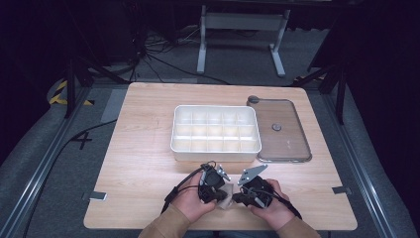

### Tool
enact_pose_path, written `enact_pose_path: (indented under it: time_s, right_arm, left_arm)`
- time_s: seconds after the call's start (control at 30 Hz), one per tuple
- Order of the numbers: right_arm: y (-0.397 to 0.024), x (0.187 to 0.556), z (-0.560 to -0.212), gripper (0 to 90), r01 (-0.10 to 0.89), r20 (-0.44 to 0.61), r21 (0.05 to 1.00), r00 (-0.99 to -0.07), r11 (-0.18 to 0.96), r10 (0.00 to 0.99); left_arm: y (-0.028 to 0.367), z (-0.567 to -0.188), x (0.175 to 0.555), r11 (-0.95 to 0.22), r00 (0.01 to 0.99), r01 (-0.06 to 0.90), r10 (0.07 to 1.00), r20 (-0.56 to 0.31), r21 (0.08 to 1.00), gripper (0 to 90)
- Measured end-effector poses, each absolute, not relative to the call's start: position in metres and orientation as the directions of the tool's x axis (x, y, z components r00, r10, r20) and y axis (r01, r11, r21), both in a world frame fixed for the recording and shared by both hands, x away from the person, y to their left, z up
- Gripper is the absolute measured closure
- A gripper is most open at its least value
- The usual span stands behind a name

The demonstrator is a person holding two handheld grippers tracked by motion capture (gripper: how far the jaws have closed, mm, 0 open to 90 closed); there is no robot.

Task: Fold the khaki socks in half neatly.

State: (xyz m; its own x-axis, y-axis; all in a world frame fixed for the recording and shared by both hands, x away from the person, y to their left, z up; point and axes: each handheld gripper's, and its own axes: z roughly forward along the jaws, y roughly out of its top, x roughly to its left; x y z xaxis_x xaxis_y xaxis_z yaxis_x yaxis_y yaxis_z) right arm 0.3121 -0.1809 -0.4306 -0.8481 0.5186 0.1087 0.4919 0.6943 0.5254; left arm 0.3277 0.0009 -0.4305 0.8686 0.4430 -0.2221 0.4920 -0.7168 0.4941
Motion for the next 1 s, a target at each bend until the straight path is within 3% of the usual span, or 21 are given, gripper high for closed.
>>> enact_pose_path:
  time_s: [0.37, 0.73, 1.0]
  right_arm:
    - [-0.176, 0.319, -0.408, 89.7, 0.452, 0.091, 0.649, -0.845, 0.612, 0.527]
    - [-0.168, 0.325, -0.421, 89.7, 0.472, 0.093, 0.629, -0.834, 0.618, 0.544]
    - [-0.171, 0.326, -0.425, 89.7, 0.488, 0.096, 0.617, -0.825, 0.617, 0.557]
  left_arm:
    - [0.001, -0.43, 0.327, -0.714, 0.868, 0.493, 0.445, -0.221, 0.497, 89.5]
    - [0.002, -0.426, 0.321, -0.711, 0.88, 0.467, 0.432, -0.198, 0.526, 86.7]
    - [0.003, -0.422, 0.313, -0.729, 0.882, 0.47, 0.405, -0.241, 0.498, 84.7]
